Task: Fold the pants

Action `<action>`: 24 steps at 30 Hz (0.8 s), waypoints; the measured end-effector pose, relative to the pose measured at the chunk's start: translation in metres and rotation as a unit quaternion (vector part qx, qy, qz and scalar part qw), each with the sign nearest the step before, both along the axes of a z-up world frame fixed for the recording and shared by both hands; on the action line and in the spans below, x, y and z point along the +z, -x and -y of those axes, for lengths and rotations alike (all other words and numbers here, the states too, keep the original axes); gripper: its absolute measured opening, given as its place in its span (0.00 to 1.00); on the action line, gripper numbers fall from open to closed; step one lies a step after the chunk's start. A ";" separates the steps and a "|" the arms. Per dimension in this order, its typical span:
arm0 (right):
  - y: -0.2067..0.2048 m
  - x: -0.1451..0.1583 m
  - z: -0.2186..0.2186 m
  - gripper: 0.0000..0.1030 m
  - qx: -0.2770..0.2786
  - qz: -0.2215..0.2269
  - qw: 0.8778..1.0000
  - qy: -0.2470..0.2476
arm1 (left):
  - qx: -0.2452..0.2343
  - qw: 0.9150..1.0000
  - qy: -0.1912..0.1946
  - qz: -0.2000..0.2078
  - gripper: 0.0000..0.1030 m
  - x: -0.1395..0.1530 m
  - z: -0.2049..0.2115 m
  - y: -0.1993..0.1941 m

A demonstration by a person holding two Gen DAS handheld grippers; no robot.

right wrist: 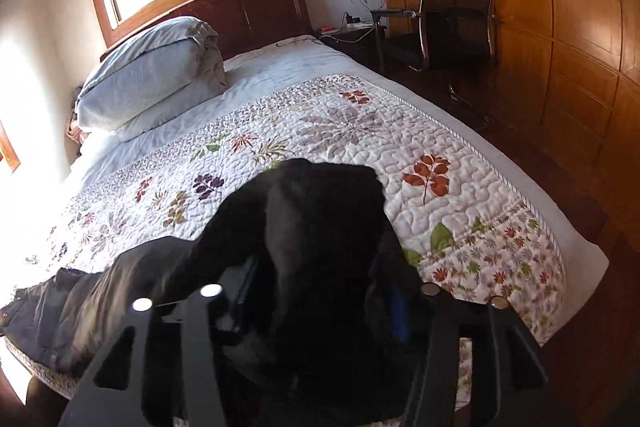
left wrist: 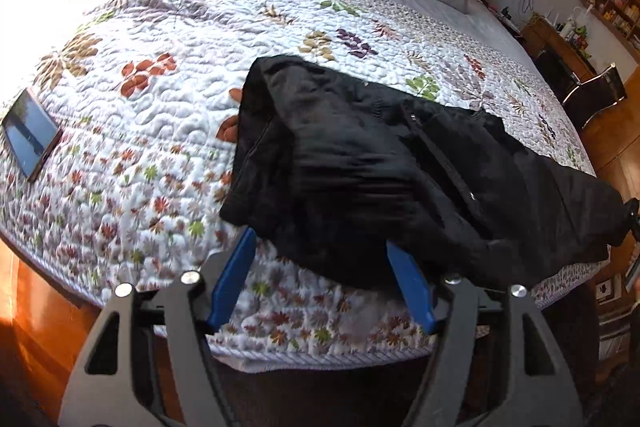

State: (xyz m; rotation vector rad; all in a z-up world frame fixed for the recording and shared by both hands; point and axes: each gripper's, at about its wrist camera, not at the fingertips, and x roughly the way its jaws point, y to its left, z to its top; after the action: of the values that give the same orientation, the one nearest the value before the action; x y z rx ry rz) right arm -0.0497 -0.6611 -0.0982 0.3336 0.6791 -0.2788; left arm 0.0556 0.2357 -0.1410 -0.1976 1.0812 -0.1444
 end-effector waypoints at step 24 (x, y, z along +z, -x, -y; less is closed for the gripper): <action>0.057 -0.022 -0.030 0.77 -0.063 -0.030 0.996 -0.051 | 0.109 0.987 0.111 -0.034 0.20 -0.038 0.006 -0.040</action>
State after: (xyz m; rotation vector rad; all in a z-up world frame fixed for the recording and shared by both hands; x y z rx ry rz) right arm -0.1070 -0.6312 -0.1202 0.4680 0.7348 -0.3756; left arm 0.0956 0.2294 -0.1791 -0.5220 1.1031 -0.0620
